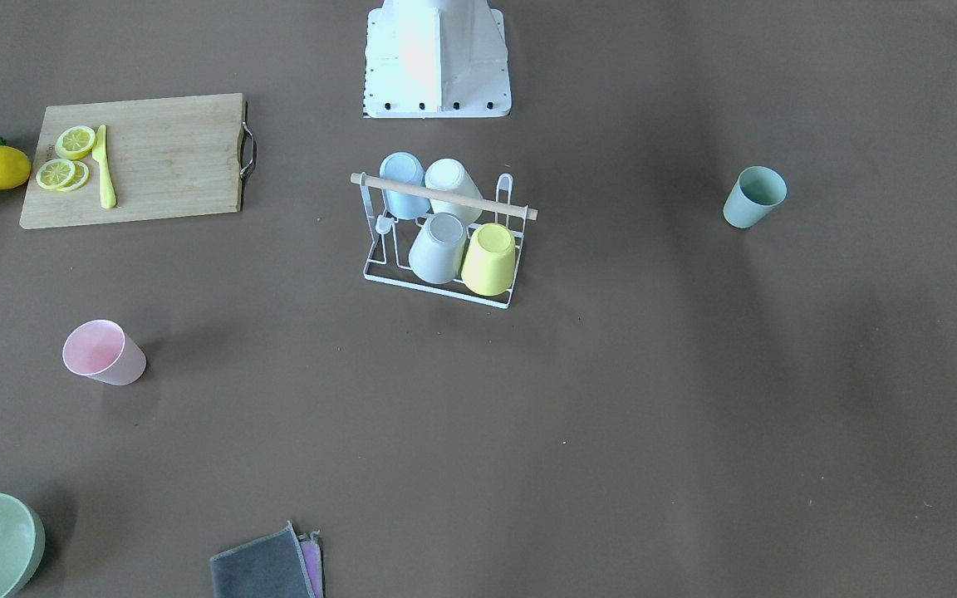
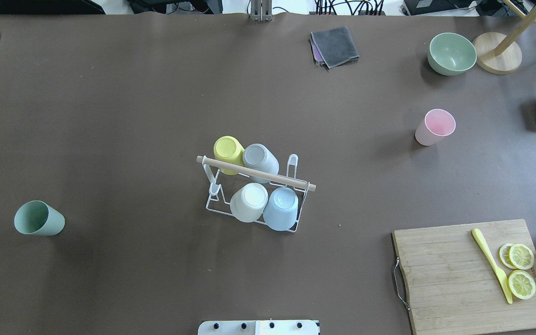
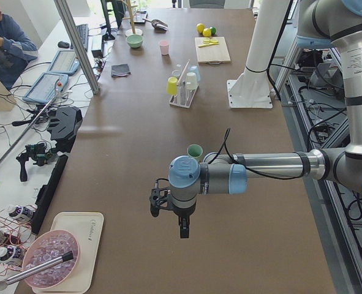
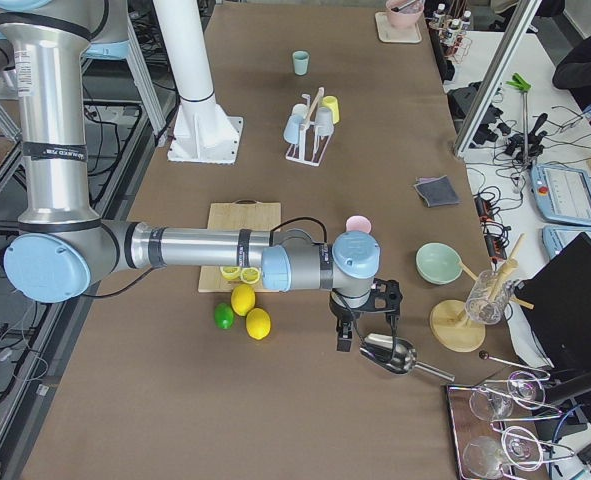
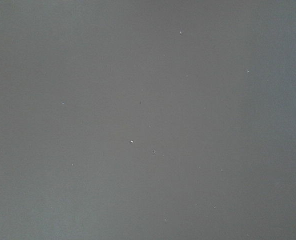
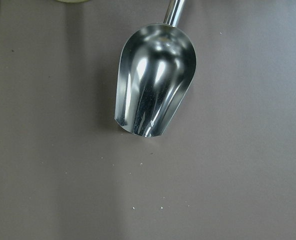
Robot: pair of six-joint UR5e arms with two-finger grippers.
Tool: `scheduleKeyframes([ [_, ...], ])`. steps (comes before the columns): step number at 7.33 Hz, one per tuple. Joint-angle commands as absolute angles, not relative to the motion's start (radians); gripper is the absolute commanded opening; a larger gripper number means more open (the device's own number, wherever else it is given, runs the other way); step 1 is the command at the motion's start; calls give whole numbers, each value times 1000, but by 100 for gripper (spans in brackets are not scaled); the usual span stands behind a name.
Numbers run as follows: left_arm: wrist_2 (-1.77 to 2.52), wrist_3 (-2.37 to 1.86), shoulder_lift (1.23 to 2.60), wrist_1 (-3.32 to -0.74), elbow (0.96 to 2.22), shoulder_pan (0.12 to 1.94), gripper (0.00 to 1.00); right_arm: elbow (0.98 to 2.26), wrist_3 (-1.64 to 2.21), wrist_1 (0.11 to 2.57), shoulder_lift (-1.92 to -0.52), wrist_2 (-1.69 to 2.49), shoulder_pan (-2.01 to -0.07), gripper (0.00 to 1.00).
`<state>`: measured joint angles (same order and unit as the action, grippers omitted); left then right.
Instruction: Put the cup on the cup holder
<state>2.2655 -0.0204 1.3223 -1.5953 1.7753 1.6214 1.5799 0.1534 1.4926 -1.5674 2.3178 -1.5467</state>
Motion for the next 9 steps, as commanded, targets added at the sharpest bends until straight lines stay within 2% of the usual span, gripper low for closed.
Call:
scheduleKeyframes([
  [1,2266,-20,1322,-1595,1775,1621,98,1580,153,1493,-1566,2319,-1546,100],
  [9,2266,-14,1322,-1592,1784,1621,98,1569,153,1493,-1555,2315,-1548,100],
])
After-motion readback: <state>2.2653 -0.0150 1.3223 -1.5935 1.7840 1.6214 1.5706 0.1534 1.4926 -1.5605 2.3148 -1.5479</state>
